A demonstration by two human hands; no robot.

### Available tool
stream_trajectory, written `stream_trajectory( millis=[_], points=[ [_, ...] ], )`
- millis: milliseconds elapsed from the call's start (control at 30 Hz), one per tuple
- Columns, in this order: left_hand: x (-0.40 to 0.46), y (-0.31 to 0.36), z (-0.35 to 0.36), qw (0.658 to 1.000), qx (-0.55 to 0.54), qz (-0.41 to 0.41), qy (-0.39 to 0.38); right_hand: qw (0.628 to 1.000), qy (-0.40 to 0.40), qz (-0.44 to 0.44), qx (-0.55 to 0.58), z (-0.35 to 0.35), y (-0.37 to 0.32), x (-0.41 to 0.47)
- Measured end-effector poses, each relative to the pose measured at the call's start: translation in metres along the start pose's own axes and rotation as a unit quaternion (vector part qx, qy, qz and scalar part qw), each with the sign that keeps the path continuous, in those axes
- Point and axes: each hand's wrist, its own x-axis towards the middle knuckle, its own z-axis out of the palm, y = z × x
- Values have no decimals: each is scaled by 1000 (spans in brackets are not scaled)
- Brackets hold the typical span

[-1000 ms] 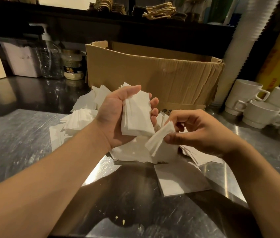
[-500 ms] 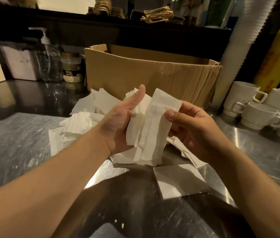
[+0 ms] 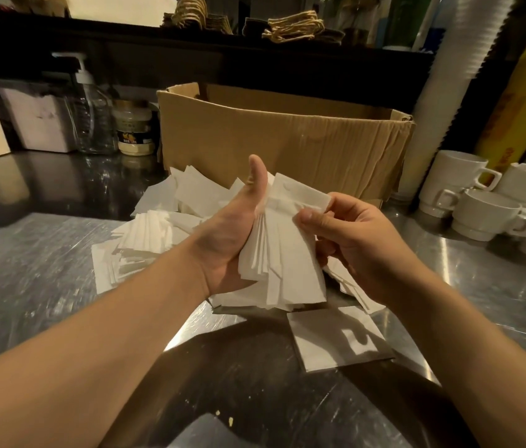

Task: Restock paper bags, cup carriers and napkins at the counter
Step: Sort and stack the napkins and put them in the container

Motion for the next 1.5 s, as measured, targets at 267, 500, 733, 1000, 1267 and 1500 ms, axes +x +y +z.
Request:
stream_trajectory(
  millis=[267,500,733,1000,1267,1500],
  points=[
    [0,-2,-2,999,-23,-24,4,974,119,-104,-165,11,8,-2],
    [0,-3,-3,998,-47,-9,-45,904,15,-228,-362,1,11,-1],
    [-2,0,2,999,13,-32,-5,922,11,-191,-336,3,9,-1],
    [-6,-1,5,999,-6,-32,-39,953,33,-179,-240,2,10,0],
    [-5,-3,4,998,-15,-44,-42,934,80,-219,-271,3,10,0],
    [-1,-5,1,998,14,-54,-18,938,57,-190,-284,5,12,0]
  ],
)
